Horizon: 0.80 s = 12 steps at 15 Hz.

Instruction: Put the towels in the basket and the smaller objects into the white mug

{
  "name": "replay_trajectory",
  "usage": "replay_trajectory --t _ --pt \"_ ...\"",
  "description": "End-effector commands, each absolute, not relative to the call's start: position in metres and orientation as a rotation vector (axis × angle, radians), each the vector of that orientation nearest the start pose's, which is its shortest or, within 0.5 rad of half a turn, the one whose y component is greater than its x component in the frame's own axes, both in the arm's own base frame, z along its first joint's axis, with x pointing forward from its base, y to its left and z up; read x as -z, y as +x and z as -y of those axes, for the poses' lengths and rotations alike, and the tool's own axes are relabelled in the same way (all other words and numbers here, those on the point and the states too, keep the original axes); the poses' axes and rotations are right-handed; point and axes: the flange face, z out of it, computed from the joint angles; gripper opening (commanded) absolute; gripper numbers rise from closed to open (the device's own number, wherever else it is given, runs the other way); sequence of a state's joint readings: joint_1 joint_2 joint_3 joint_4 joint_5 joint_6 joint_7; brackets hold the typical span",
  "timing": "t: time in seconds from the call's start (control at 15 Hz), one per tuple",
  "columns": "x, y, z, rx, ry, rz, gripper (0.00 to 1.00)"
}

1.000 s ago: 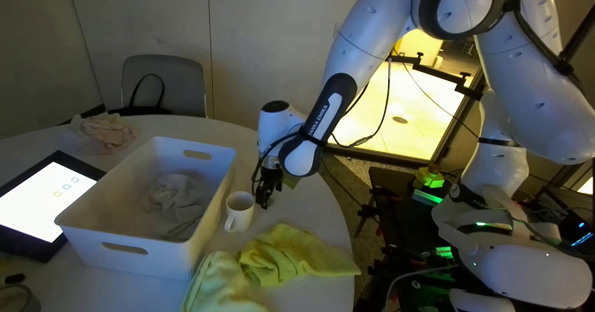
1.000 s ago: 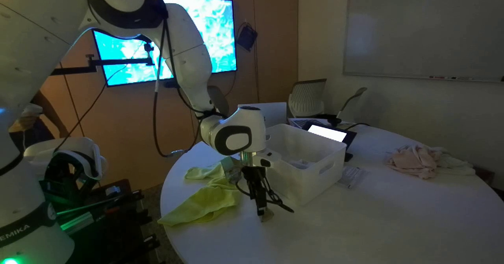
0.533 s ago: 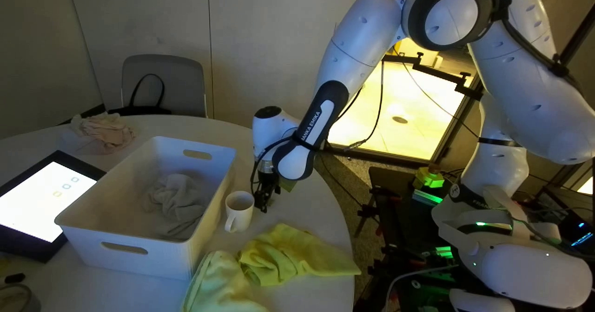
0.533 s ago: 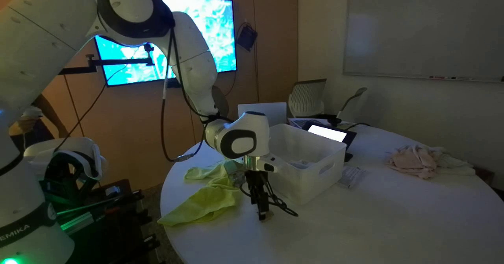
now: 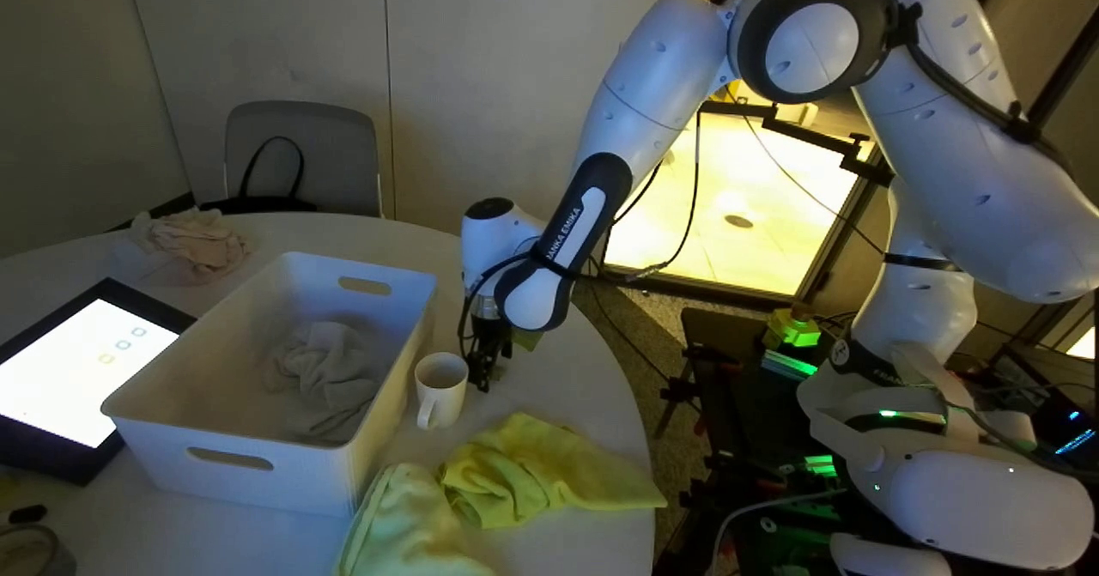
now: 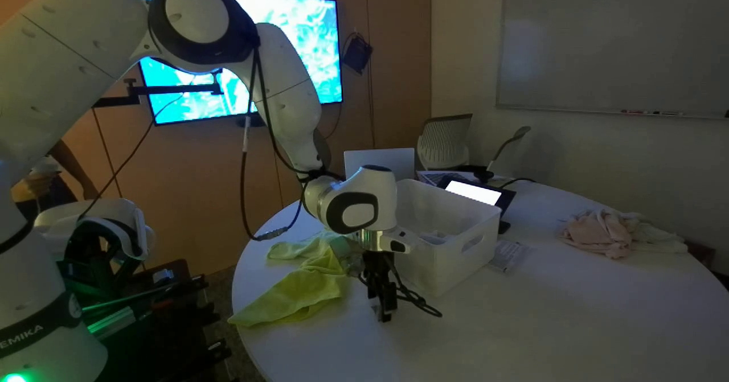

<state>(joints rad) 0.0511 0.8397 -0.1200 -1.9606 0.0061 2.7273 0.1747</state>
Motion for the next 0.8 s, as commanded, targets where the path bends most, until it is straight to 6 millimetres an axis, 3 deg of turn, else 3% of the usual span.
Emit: replay_trajectory --t 0.0,0.73 --pt "-0.034 0.589 0.050 -0.111 -3.188 -0.270 1.00" --pt "-0.024 0.599 0.064 -0.194 -3.103 -0.133 1.00"
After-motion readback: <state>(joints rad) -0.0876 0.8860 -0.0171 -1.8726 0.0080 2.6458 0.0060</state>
